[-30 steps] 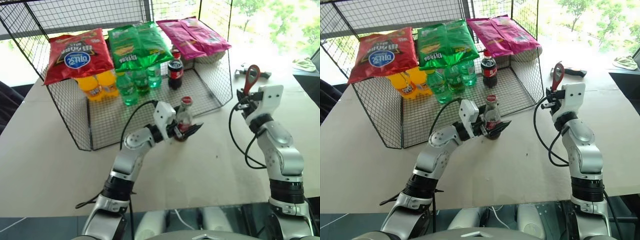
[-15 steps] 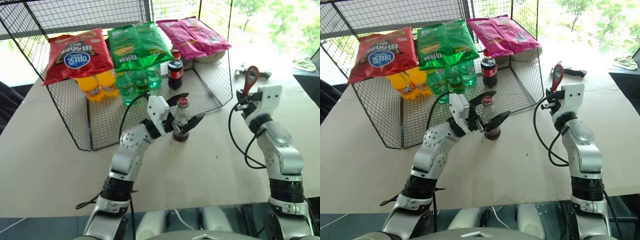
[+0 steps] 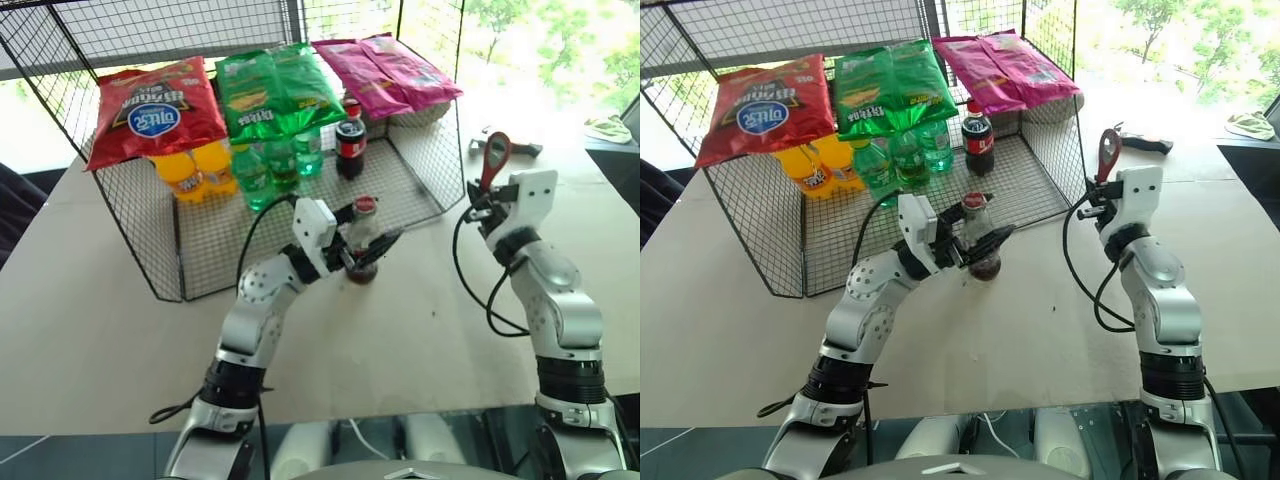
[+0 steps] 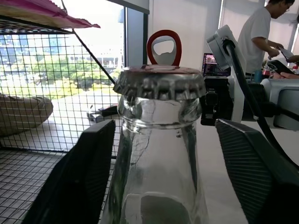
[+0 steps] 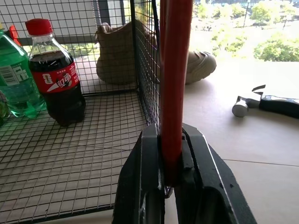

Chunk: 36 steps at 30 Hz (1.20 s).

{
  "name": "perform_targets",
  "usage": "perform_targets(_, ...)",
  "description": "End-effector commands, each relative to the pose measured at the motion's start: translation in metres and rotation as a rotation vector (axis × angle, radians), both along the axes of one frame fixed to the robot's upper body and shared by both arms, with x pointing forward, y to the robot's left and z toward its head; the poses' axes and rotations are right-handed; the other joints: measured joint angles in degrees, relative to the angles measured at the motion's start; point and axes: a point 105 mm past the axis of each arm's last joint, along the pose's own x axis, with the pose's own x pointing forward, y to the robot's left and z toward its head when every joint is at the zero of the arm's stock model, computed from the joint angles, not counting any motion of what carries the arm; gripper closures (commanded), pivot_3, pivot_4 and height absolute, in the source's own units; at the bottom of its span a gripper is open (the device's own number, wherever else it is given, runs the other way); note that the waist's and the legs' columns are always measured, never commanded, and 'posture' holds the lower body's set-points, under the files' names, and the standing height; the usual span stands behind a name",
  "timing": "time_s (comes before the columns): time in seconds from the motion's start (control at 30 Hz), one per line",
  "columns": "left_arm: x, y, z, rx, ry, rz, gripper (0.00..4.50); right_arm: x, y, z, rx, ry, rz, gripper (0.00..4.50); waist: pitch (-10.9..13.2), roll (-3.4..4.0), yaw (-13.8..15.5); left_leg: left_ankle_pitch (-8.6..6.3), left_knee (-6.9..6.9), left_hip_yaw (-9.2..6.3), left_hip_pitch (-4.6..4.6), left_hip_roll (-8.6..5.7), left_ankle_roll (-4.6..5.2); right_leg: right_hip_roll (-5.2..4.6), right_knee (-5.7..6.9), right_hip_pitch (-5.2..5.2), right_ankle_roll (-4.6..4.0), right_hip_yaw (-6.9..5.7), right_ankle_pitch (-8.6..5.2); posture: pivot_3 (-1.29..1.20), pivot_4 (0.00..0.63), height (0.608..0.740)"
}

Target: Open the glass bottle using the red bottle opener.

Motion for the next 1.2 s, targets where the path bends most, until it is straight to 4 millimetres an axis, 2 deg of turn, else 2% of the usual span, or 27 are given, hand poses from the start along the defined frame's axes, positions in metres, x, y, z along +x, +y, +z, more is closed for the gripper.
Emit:
perform_targets(0.03,-0.001,0.001,-0.002,0.007,-0.006,0.006,2.78,-0.006,0.007,0.02,-0.036,-0.081,0.036,4.5,-0.1,0.03,0.0,0.0,0.0,0.0,0.01,0.0,0.0,0.0,-0.01,0.0,0.0,0.0,0.0,0.0,0.15,0.74)
perform_targets(0.17,0.001,0.003,-0.007,0.024,-0.001,0.021,2.78,-0.009,0.012,0.023,-0.066,-0.093,0.062,4.5,-0.1,0.01,0.1,0.0,0.0,0.01,0.03,0.0,0.0,0.0,-0.01,0.02,0.0,0.0,0.0,0.0,0.15,0.74)
perform_targets(0.3,0.002,0.006,-0.011,0.037,0.007,0.034,2.78,-0.018,0.029,0.028,-0.134,-0.153,0.154,4.5,-0.1,0.01,0.1,0.0,0.0,0.01,0.12,0.01,0.0,0.0,0.01,0.13,0.0,0.0,0.0,0.0,0.15,0.74)
perform_targets(0.37,0.003,0.006,-0.012,0.039,0.01,0.035,2.78,-0.026,0.041,0.03,-0.233,-0.213,0.207,4.5,-0.2,0.0,0.1,0.0,0.0,0.01,0.15,0.01,0.0,0.0,0.0,0.13,0.0,0.0,0.0,0.0,0.15,0.74)
perform_targets(0.5,0.004,0.007,-0.014,0.038,0.024,0.032,2.78,-0.038,0.061,0.019,-0.465,-0.323,0.296,4.5,-0.2,-0.04,0.1,0.0,0.01,0.01,0.19,0.01,0.0,0.01,-0.01,0.17,0.01,-0.01,0.0,0.0,0.15,0.74)
perform_targets(0.7,0.007,0.006,-0.015,0.041,0.031,0.03,2.78,-0.037,0.092,0.006,-0.679,-0.442,0.376,4.5,-0.3,-0.06,0.1,0.0,0.07,0.01,0.33,0.03,0.0,0.05,0.02,0.32,0.01,-0.02,0.01,0.0,0.15,0.74)
perform_targets(0.87,0.007,0.005,-0.015,0.047,0.032,0.028,2.78,-0.033,0.111,0.007,-0.816,-0.536,0.391,4.5,-0.3,-0.08,0.1,0.0,0.12,-0.01,0.32,0.03,0.0,0.05,0.02,0.32,0.01,-0.04,0.01,0.0,0.15,0.74)
perform_targets(1.03,0.007,0.004,-0.015,0.043,0.035,0.026,2.78,-0.035,0.115,0.008,-0.946,-0.633,0.364,4.5,-0.3,-0.12,0.3,0.0,0.12,-0.02,0.32,0.02,0.0,0.06,0.02,0.33,0.01,-0.06,0.01,0.0,0.15,0.74)
perform_targets(1.2,0.007,0.002,-0.015,0.039,0.039,0.023,2.78,-0.039,0.117,0.001,-0.953,-0.656,0.378,4.5,-0.3,-0.11,0.3,0.0,0.12,-0.02,0.32,0.02,0.0,0.06,0.02,0.33,0.01,-0.04,0.01,0.0,0.15,0.74)
